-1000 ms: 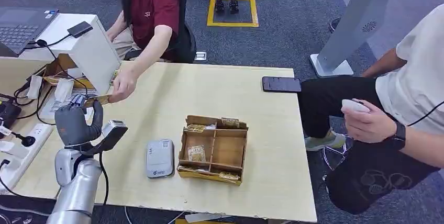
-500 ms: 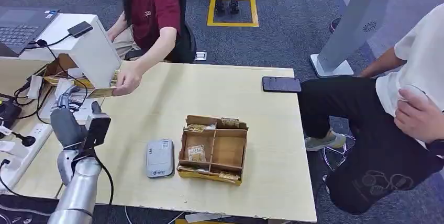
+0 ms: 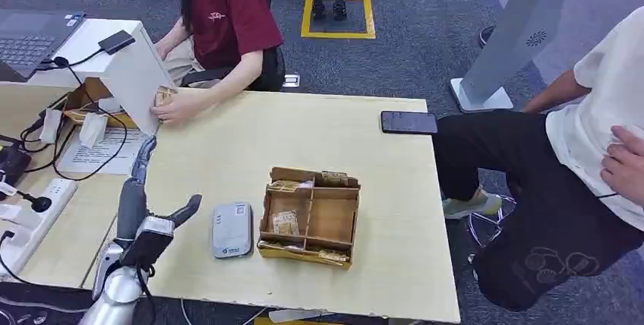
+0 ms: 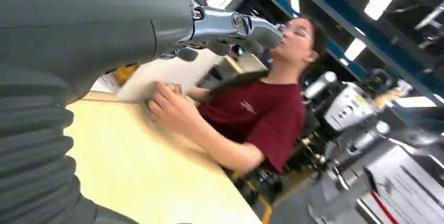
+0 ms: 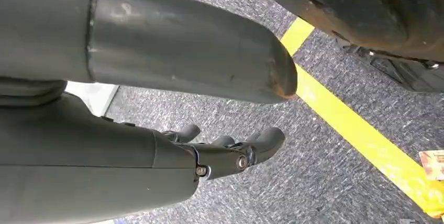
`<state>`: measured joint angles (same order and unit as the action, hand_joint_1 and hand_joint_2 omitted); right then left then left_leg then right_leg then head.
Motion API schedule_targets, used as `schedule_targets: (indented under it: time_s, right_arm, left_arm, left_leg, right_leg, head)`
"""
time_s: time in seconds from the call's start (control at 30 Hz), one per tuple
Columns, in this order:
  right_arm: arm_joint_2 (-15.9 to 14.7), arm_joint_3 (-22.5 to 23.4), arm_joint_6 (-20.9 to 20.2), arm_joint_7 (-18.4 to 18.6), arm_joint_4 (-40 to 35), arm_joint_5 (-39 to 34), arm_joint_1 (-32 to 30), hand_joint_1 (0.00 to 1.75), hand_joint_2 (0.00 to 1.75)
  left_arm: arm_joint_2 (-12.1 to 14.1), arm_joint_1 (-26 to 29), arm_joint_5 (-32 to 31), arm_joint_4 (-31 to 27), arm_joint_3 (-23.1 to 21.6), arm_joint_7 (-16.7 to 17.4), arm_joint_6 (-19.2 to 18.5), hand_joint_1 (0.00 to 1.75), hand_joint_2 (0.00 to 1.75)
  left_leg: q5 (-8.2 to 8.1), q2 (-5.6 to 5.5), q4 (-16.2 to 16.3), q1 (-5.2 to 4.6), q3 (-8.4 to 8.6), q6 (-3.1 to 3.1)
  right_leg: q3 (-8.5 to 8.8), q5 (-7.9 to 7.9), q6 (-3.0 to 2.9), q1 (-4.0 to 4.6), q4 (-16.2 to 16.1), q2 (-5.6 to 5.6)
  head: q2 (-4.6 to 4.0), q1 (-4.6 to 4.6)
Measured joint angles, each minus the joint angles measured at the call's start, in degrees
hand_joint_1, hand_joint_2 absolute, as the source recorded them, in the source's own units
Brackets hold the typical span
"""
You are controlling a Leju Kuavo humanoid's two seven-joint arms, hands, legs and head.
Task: Pass the card to the sensor for recognition and then transmit it.
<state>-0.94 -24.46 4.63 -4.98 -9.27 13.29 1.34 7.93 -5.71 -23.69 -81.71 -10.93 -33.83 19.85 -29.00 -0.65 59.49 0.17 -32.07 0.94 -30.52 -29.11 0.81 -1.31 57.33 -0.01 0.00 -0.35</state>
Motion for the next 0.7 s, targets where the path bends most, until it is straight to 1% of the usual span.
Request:
schedule_targets:
  time_s: [0.13, 0.2, 0.27, 0.37, 0.47, 0.57, 0.7]
  right_arm:
    - [-0.02, 0.11, 0.00, -0.42, 0.00, -0.09, 0.00, 0.00, 0.00]
    - [-0.13, 0.39, -0.02, -0.66, 0.00, -0.15, -0.01, 0.00, 0.00]
    - [-0.24, 0.57, -0.07, -0.81, 0.00, -0.28, -0.03, 0.00, 0.00]
    - [-0.39, 1.05, -0.07, -0.79, 0.02, -0.68, -0.04, 0.00, 0.00]
    - [-0.48, 1.27, -0.07, -0.70, 0.02, -0.76, -0.07, 0.00, 0.00]
    - [-0.48, 1.31, -0.07, -0.85, 0.02, -0.66, -0.06, 0.00, 0.00]
    - [-0.48, 1.31, -0.02, -1.01, 0.02, -0.22, 0.01, 0.00, 0.00]
  left_arm:
    - [1.34, 2.53, -3.83, -3.53, -2.12, -2.45, 1.16, 0.00, 1.75]
    - [2.41, 4.30, -5.75, -4.99, -4.01, -4.09, 1.27, 0.00, 1.75]
    - [3.48, 6.03, -6.14, -5.93, -5.78, -5.27, 0.89, 0.00, 1.75]
    - [5.25, 8.56, -6.73, -8.24, -8.22, -6.19, 0.52, 0.00, 1.75]
    - [7.07, 10.56, -9.45, -9.93, -10.50, -6.21, 0.50, 0.00, 1.75]
    - [9.08, 11.49, -14.46, -10.24, -12.88, -4.74, 0.72, 0.00, 1.75]
    - [11.14, 11.24, -18.49, -9.91, -15.81, -2.78, 1.24, 0.00, 1.75]
  left_leg:
    - [0.01, 0.00, 0.00, 0.00, 0.02, 0.00]
    - [0.01, 0.00, 0.00, 0.00, 0.04, 0.00]
    - [0.01, 0.01, 0.00, 0.01, 0.04, 0.00]
    - [0.01, 0.01, -0.01, 0.01, 0.02, 0.00]
    - [0.00, 0.00, -0.01, 0.01, 0.00, 0.00]
    - [0.00, 0.00, -0.01, 0.01, 0.00, 0.00]
    - [0.01, 0.00, -0.01, 0.01, 0.01, 0.00]
  right_leg:
    - [0.03, 0.01, 0.00, 0.00, 0.00, -0.01]
    - [0.03, 0.01, 0.00, 0.00, 0.01, 0.00]
    - [0.02, 0.01, 0.00, 0.01, 0.01, 0.01]
    - [0.01, 0.00, 0.00, 0.01, 0.01, 0.00]
    - [0.00, -0.01, 0.00, 0.01, 0.01, -0.01]
    - [-0.01, -0.01, 0.00, 0.01, 0.01, -0.02]
    - [0.01, 0.01, 0.00, 0.01, 0.01, -0.03]
  head:
    - [0.00, 0.00]
    - [0.00, -0.02]
    - [0.02, 0.00]
    - [0.02, 0.00]
    - [0.02, 0.00]
    - [0.02, 0.00]
    - [0.02, 0.00]
